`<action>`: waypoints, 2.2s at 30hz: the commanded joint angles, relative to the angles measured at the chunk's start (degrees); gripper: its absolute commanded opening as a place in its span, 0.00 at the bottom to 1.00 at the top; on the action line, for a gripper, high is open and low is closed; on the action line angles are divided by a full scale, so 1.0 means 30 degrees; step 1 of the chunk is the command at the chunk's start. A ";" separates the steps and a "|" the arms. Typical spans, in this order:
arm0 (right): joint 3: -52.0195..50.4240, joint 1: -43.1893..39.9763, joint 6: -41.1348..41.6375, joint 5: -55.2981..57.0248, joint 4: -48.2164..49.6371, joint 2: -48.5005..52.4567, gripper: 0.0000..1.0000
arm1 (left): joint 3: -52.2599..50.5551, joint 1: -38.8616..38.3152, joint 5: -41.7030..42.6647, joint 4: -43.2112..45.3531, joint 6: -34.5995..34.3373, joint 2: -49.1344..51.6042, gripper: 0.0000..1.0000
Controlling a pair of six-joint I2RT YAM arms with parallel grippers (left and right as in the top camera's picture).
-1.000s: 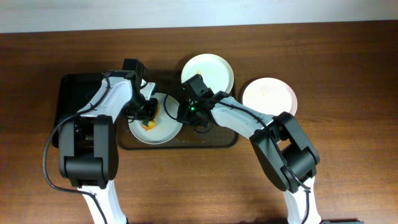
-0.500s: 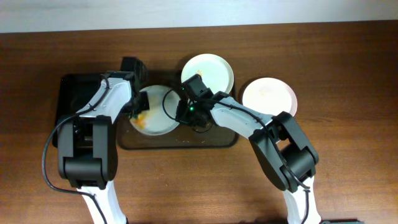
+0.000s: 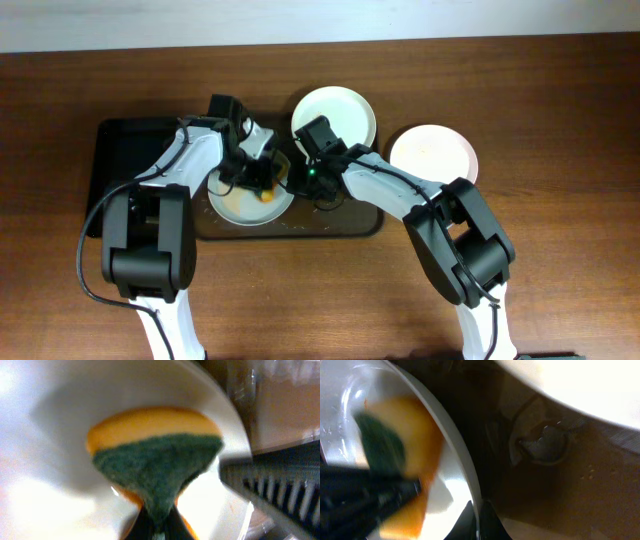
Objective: Clean dirty plates on tray and stack at the side
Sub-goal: 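Scrub the pale plate with the sponge in the left gripper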
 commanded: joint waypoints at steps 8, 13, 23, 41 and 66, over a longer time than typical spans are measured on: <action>0.0080 0.0175 -0.0189 -0.0153 0.0080 0.0189 0.04 | -0.0262 0.2543 -1.0214 -0.4051 -0.7679 0.0488 0.00; 0.0080 0.0175 -0.0189 -0.0153 0.0073 0.0189 0.04 | -0.0270 0.2266 -1.0907 -0.1013 -0.9821 0.0488 0.00; 0.0080 0.0197 -0.0211 -0.0270 0.0058 0.0189 0.04 | -0.0262 0.0903 -0.5887 0.7133 -0.9734 0.0488 0.01; 0.0080 0.0189 -0.0321 -0.0379 0.0095 0.0189 0.04 | -0.0262 0.0291 -1.1839 0.4459 -0.7402 0.0488 0.00; 0.0080 0.0044 -0.0692 -0.0714 0.1071 0.0189 0.04 | 0.6703 0.1996 -0.3592 -0.7475 -0.2004 0.0481 0.01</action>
